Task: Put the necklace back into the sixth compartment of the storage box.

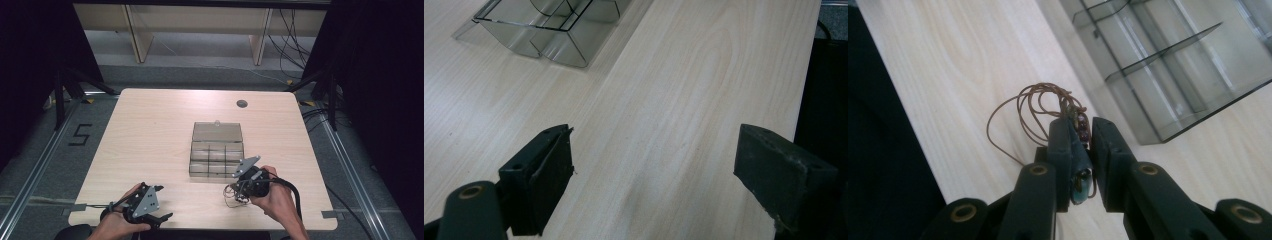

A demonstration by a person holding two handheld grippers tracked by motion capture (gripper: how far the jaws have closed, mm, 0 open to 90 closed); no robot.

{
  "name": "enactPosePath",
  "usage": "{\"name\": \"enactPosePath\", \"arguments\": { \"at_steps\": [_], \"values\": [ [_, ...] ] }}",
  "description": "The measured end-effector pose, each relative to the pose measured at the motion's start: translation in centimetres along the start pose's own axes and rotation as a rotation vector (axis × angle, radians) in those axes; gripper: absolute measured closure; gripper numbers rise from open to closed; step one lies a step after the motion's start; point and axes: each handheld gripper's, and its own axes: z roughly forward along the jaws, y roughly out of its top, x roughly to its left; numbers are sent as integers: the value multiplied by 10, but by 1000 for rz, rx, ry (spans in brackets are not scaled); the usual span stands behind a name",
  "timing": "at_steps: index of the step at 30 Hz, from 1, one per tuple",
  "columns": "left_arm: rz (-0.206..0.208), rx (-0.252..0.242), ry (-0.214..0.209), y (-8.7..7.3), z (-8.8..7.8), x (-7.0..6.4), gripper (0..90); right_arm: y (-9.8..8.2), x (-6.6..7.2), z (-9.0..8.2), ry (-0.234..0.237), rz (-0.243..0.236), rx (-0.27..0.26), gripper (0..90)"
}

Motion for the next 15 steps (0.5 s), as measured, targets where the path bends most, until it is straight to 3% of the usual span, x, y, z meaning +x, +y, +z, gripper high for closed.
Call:
{"name": "enactPosePath", "arguments": {
  "at_steps": [2,7,9,15],
  "values": [
    [0,0,0,0,0,0,152,2,-2,-2,-14,-11,-21,798],
    [0,-1,2,0,0,0,151,8,-2,-6,-4,3,-9,798],
    [-1,-2,3,0,0,0,152,11,-4,-6,-3,-30,-15,798],
    [-2,2,-6,-1,1,0,152,18,-6,-15,-4,-22,-24,798]
  ]
}}
